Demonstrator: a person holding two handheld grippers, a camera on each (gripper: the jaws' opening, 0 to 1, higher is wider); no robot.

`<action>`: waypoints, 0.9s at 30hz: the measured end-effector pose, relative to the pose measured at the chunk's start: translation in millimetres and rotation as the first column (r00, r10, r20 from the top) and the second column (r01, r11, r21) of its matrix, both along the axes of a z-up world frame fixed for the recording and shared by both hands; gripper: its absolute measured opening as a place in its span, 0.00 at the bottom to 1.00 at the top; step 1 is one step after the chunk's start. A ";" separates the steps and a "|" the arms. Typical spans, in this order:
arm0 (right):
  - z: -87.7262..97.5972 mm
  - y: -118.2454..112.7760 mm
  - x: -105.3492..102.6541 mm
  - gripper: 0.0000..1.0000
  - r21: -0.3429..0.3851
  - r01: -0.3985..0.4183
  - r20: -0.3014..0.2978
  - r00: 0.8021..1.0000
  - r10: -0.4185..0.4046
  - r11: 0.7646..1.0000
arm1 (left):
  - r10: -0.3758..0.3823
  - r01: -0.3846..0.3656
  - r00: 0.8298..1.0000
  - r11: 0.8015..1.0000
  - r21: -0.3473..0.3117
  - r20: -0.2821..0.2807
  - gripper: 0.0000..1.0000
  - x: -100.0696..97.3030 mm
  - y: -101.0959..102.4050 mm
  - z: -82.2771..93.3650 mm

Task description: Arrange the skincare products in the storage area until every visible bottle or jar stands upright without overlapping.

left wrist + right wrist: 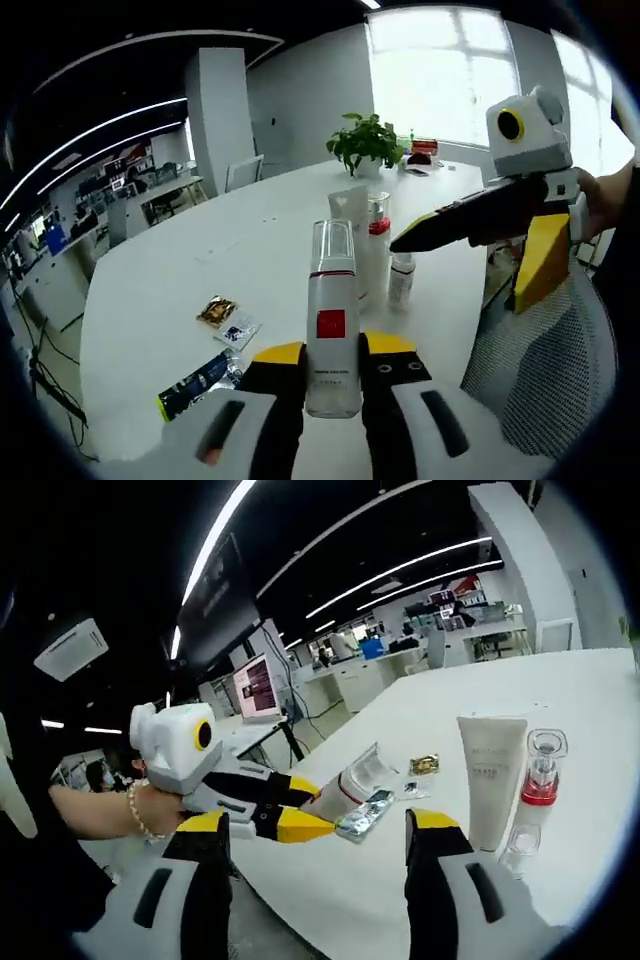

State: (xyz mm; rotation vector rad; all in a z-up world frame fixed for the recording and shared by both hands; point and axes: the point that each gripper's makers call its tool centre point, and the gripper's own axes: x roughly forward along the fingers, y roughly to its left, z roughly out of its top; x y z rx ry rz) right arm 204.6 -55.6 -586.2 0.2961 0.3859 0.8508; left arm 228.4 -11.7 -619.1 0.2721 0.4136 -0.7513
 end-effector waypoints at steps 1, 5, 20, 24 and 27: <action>0.7 0.6 2.3 0.71 0.055 0.037 -0.039 0.999 -0.035 0.998 | 0.012 -0.012 1.000 1.000 -0.007 0.014 0.21 -2.8 -2.5 5.1; 2.0 4.3 2.0 0.65 0.199 0.109 -0.148 0.986 -0.080 0.974 | 0.040 -0.040 0.997 0.999 -0.008 0.060 0.21 -15.9 -11.8 16.0; -5.0 2.0 -7.3 0.37 0.298 0.136 -0.255 0.965 -0.059 0.945 | 0.103 -0.111 0.986 0.992 0.056 0.128 0.21 -32.1 -32.2 27.8; 0.2 3.1 -7.5 0.24 0.332 0.129 -0.261 0.965 -0.041 0.935 | 0.111 -0.121 0.985 0.990 0.072 0.133 0.22 -30.8 -31.5 25.5; 0.2 3.6 -7.8 0.22 0.311 0.129 -0.243 0.969 -0.052 0.942 | 0.124 -0.134 0.984 0.988 0.073 0.127 0.22 -30.9 -31.2 25.6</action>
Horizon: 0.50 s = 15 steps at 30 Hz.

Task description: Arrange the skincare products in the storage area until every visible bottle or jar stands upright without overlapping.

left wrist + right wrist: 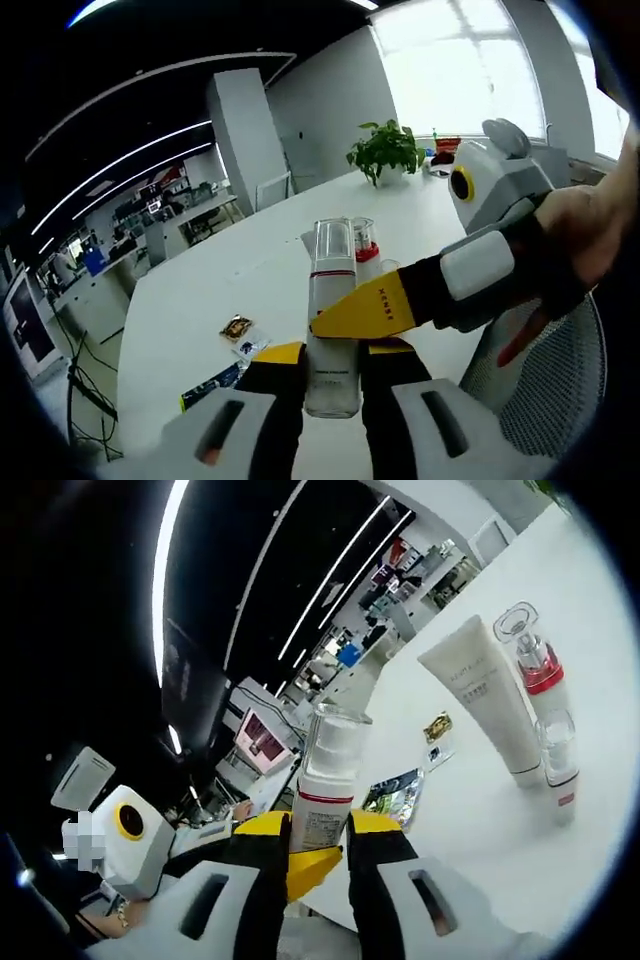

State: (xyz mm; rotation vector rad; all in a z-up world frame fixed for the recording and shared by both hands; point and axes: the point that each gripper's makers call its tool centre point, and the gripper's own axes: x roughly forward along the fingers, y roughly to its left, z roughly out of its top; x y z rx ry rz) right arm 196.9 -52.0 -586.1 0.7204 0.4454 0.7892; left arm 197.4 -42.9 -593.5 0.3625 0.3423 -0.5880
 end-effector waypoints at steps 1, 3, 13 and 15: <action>-0.1 0.2 -1.1 0.22 -0.002 0.001 -0.003 1.000 -0.001 1.000 | 0.002 -0.002 1.000 1.000 -0.002 -0.007 0.22 -0.1 0.0 -1.1; -2.7 -0.4 -1.7 0.21 0.021 0.000 -0.028 1.000 0.001 1.000 | 0.008 -0.008 1.000 1.000 0.000 -0.011 0.22 -2.8 -0.6 -2.5; -9.1 -0.9 -2.2 0.18 -0.093 -0.124 0.070 0.989 0.131 0.988 | -0.053 0.047 0.994 0.997 -0.067 -0.099 0.24 -13.2 -3.1 -12.5; -4.6 -3.0 -0.1 0.18 -0.110 -0.138 0.126 0.980 0.152 0.984 | -0.071 0.062 0.990 0.995 -0.075 -0.126 0.27 -14.8 -3.6 -15.0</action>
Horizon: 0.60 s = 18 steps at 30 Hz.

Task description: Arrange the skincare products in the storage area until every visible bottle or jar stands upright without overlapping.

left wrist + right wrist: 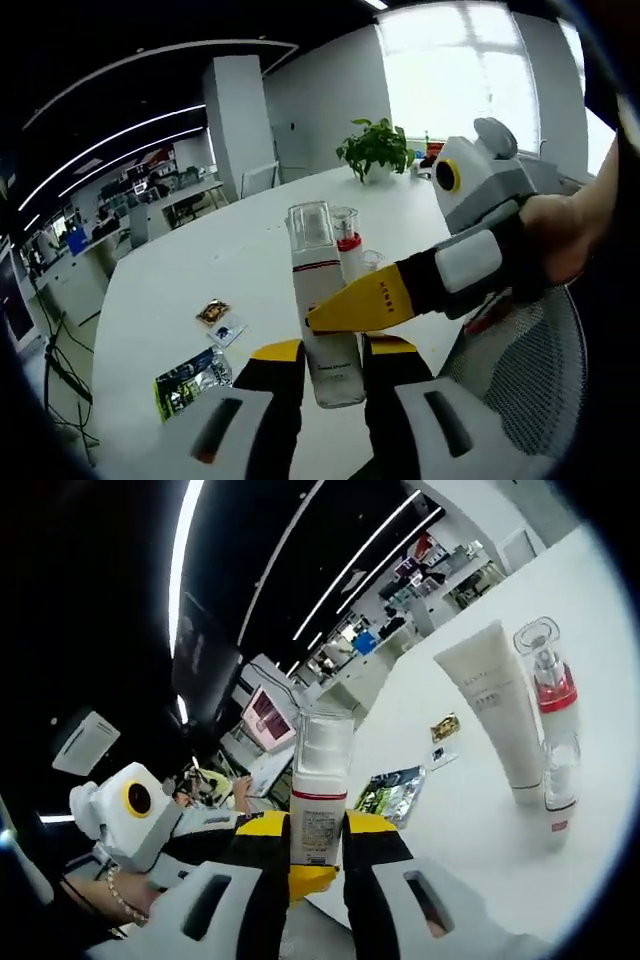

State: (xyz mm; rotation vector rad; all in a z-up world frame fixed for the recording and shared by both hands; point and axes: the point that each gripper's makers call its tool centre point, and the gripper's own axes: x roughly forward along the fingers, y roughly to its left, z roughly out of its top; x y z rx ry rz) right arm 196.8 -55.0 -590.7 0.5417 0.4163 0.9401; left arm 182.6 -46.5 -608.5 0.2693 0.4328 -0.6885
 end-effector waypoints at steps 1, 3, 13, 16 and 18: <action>1.2 -0.6 0.0 0.18 0.001 -0.007 0.009 1.000 0.007 1.000 | -0.029 0.029 0.999 1.000 -0.008 -0.037 0.29 -4.3 -2.2 -3.5; 4.5 -4.7 -2.0 0.18 -0.009 -0.043 0.038 0.998 0.044 0.999 | -0.054 0.053 0.997 0.998 -0.026 -0.050 0.32 -6.5 -1.1 -1.8; -15.8 -26.0 -26.9 0.18 -0.380 -0.322 0.304 0.842 0.446 0.867 | -0.298 0.288 0.945 0.954 -0.086 -0.134 0.38 -11.4 -12.6 22.8; -17.2 -27.9 -40.3 0.18 -0.407 -0.389 0.323 0.785 0.528 0.827 | -0.346 0.335 0.928 0.938 -0.091 -0.142 0.37 -10.6 -23.0 21.7; -15.1 -29.4 -44.0 0.18 -0.407 -0.404 0.341 0.765 0.547 0.819 | -0.386 0.376 0.912 0.922 -0.093 -0.141 0.37 -13.9 -35.3 22.3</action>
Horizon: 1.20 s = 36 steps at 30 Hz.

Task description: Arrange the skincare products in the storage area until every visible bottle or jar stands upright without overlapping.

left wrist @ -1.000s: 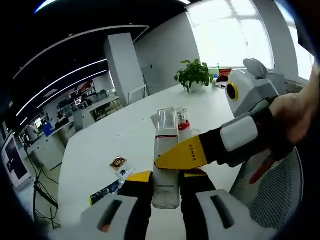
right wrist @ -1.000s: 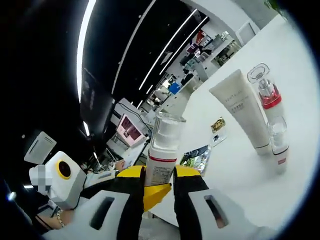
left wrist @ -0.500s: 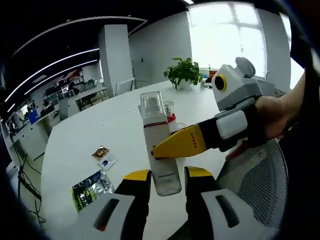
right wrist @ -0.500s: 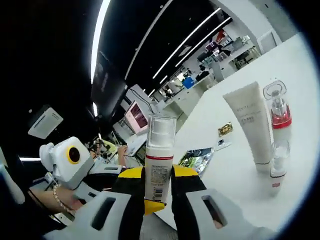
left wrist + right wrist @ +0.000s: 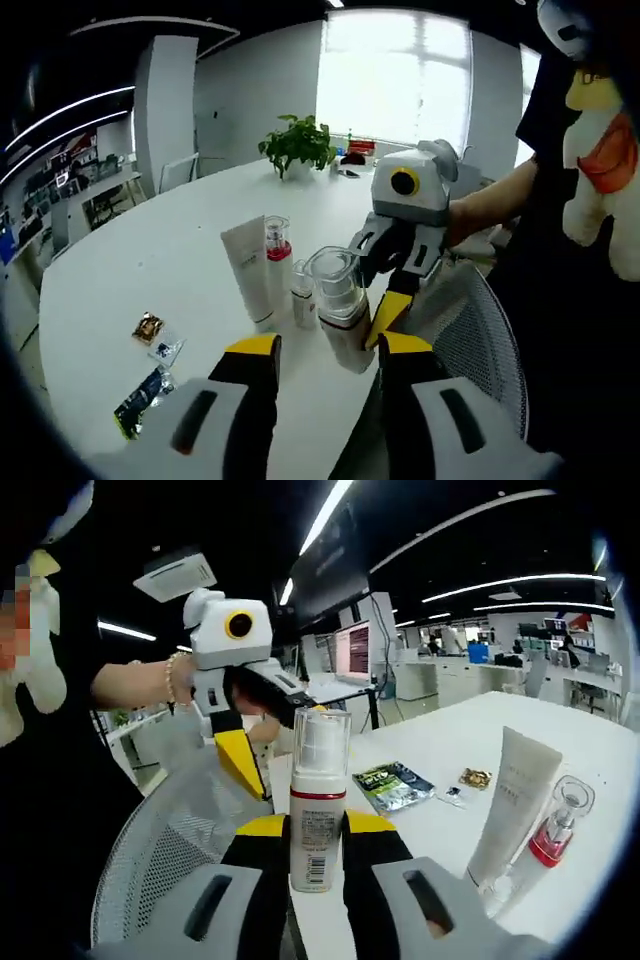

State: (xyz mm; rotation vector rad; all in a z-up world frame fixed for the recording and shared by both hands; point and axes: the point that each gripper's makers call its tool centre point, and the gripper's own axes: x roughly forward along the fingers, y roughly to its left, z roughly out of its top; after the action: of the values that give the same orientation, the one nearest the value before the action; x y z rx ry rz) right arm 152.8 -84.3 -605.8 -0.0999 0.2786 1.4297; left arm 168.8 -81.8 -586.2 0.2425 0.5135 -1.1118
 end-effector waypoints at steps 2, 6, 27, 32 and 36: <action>0.2 -1.0 -6.3 0.18 -0.009 -0.047 0.016 0.999 0.047 0.999 | -0.045 0.045 0.999 0.999 0.008 -0.009 0.35 -6.0 -10.8 0.3; -5.1 -5.0 -9.1 0.18 -0.038 -0.079 0.054 0.995 0.081 0.996 | -0.116 0.116 0.993 0.993 0.036 0.021 0.32 -12.8 -26.8 3.2; -47.9 -14.8 -1.5 0.19 -0.166 -0.068 0.108 0.990 0.086 0.984 | -0.256 0.234 0.966 0.930 0.282 0.043 0.20 -13.2 -37.7 -38.0; -59.3 -17.1 1.7 0.19 -0.180 -0.043 0.095 0.994 0.061 0.983 | -0.272 0.254 0.962 0.926 0.279 0.027 0.20 -10.4 -38.0 -48.4; -68.1 -18.1 4.6 0.19 -0.195 -0.021 0.091 0.995 0.040 0.981 | -0.286 0.271 0.958 0.923 0.274 0.016 0.20 -8.1 -40.0 -58.5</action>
State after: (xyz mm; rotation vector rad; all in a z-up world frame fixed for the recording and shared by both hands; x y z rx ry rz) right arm 157.3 -102.4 -673.9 -0.3322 0.3391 1.4209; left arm 160.7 -121.8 -644.6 0.5987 0.5930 -1.3071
